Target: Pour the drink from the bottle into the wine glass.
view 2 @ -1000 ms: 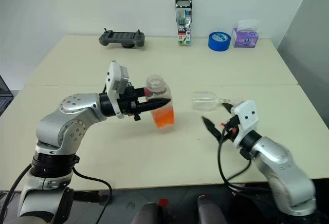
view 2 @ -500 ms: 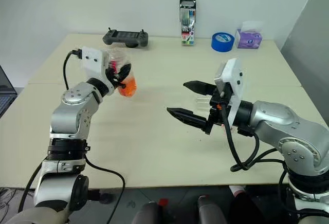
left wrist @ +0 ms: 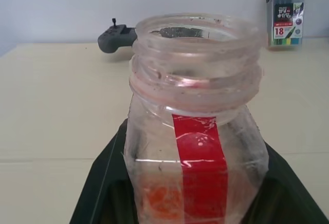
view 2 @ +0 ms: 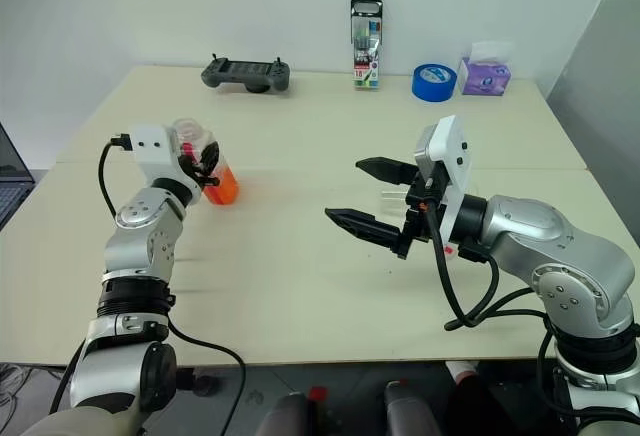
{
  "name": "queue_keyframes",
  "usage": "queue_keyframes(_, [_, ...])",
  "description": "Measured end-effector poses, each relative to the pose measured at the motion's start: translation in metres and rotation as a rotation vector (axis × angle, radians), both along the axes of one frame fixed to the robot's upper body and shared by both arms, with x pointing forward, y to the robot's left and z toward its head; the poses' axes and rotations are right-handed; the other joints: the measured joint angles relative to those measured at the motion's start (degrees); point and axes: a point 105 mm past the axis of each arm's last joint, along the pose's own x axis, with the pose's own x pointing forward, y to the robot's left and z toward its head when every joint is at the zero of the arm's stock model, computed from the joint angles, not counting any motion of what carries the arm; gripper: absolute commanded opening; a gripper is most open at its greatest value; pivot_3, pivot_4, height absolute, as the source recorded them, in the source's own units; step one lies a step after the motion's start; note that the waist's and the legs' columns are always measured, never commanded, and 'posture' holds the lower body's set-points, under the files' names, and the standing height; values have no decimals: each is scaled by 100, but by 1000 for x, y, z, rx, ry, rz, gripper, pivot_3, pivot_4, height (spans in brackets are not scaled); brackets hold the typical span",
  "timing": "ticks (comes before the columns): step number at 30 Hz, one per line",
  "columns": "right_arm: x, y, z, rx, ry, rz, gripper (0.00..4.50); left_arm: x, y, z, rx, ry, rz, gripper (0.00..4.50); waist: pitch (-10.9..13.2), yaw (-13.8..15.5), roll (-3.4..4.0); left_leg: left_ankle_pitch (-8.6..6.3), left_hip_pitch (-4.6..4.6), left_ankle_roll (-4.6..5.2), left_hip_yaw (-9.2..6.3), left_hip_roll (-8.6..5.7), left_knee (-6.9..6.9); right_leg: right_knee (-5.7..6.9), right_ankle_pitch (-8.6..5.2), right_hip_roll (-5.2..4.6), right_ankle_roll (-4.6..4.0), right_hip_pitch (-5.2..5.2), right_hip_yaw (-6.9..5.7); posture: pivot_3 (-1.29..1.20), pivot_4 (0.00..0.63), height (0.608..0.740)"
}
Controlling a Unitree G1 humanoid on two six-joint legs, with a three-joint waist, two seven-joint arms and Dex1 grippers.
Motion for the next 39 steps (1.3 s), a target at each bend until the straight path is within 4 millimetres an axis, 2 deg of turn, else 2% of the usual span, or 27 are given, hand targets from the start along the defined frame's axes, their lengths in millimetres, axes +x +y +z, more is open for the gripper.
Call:
queue_keyframes(7, [3, 4, 8, -1, -18, -20, 4500, 2, -1, -8, 1, 20, -29, 4320, -1, -3, 0, 0, 3, 0, -2, -1, 0, 2, 0, 1, 0, 2, -4, 0, 150, 740])
queue_keyframes(8, [3, 4, 7, -2, -15, -23, 4500, 2, -1, -11, -1, 29, -31, 4453, -1, -3, 0, 0, 1, 0, -3, -1, 0, 1, 0, 1, 0, 2, -5, 0, 150, 740])
queue_keyframes(16, [6, 5, 4, -4, 5, -50, 4500, -10, 1, -29, 5, 92, -32, 4453, -1, -4, 0, 0, 2, 0, -4, 9, -1, 3, 0, 0, 0, 2, -3, 0, 150, 740])
queue_keyframes(19, [5, 6, 2, -11, 14, -64, 4500, -26, 2, -40, 15, 137, -28, 4453, -1, -6, 0, 0, 2, 0, -6, 20, -1, 4, 0, -3, 0, 1, -3, 0, 150, 740])
queue_keyframes(24, [1, 1, -12, -26, 69, -109, 4500, -74, -1, -60, 62, 261, -56, 4453, -1, -16, 0, 0, 3, -1, -8, 24, -2, 7, 0, -17, 0, 1, -4, 0, 150, 740])
queue_keyframes(27, [5, -8, -15, -22, 77, -186, 4500, -99, -2, -58, 115, 335, -139, 4453, -1, -16, -1, 1, 4, -2, -9, 18, -2, 6, -4, -13, 5, 2, -8, 0, 150, 740])
queue_keyframes(29, [8, -16, -25, -81, 71, -254, 4500, -112, -17, -44, 131, 341, -295, 4453, -2, 12, -3, 1, 5, -2, -11, 16, -2, 2, -15, -5, 19, 5, -11, 0, 150, 740])
queue_keyframes(32, [21, -35, -52, -279, 44, -390, 4500, -131, -63, -13, 122, 284, -625, 4453, -1, 29, -1, 1, 15, -2, 3, 6, 0, -5, -20, -20, 24, 17, -8, 0, 150, 740])
queue_keyframes(34, [38, -57, -68, -437, -9, -503, 4500, -140, -89, 3, 119, 248, -803, 4453, -1, 21, -1, 1, 25, -2, 23, -2, 1, -9, -25, -21, 32, 23, -1, 0, 150, 740])
queue_keyframes(37, [61, -87, -85, -676, -149, -600, 4500, -140, -106, 8, 121, 246, -912, 4453, -1, -8, 0, 1, 35, -1, 34, -27, -4, -8, -33, -18, 34, 23, 7, 0, 150, 740])
queue_keyframes(39, [78, -97, -91, -800, -244, -625, 4500, -137, -115, 5, 124, 258, -956, 4453, 0, -36, 1, 0, 37, -1, 39, -18, -6, -7, -33, -6, 34, 19, 16, 0, 150, 740])
